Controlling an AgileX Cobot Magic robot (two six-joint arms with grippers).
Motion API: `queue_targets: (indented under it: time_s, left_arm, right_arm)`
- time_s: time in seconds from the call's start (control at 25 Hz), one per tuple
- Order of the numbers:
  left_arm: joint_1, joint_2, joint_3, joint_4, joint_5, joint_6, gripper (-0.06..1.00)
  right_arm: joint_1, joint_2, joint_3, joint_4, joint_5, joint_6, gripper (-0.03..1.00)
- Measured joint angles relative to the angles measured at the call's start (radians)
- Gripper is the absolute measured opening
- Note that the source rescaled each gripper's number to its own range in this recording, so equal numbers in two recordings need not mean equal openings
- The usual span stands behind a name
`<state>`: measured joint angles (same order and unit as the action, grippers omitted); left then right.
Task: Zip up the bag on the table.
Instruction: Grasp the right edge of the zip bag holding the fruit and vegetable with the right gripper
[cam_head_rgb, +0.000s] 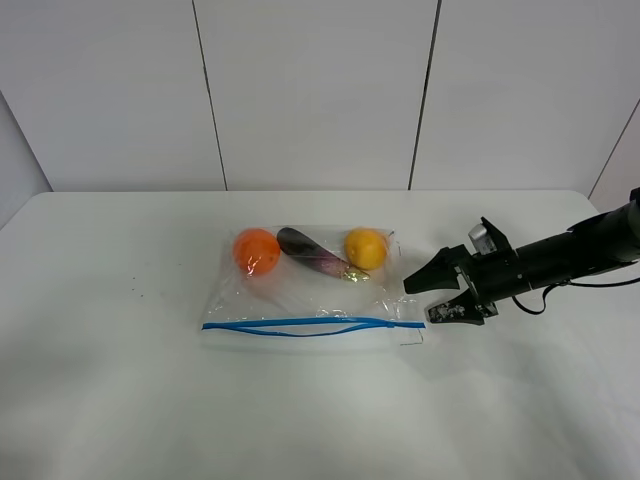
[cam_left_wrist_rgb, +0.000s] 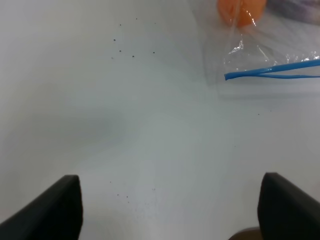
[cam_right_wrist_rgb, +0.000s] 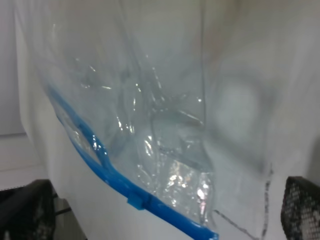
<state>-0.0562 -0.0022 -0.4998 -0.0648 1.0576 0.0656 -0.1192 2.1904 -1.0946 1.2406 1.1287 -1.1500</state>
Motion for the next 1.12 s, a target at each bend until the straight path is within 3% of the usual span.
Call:
queue_targets:
  time_s: [0.56,1.12]
  left_arm:
    - [0.0,0.0,0.0,0.0,0.0,0.0,1.0]
    - [0.0,0.0,0.0,0.0,0.0,0.0,1.0]
  right_arm:
    - [0.005,0.018,0.0,0.06,0.028,-0.024,1.0]
    - [0.064,0.027,0.0,0.047,0.014,-0.027,1.0]
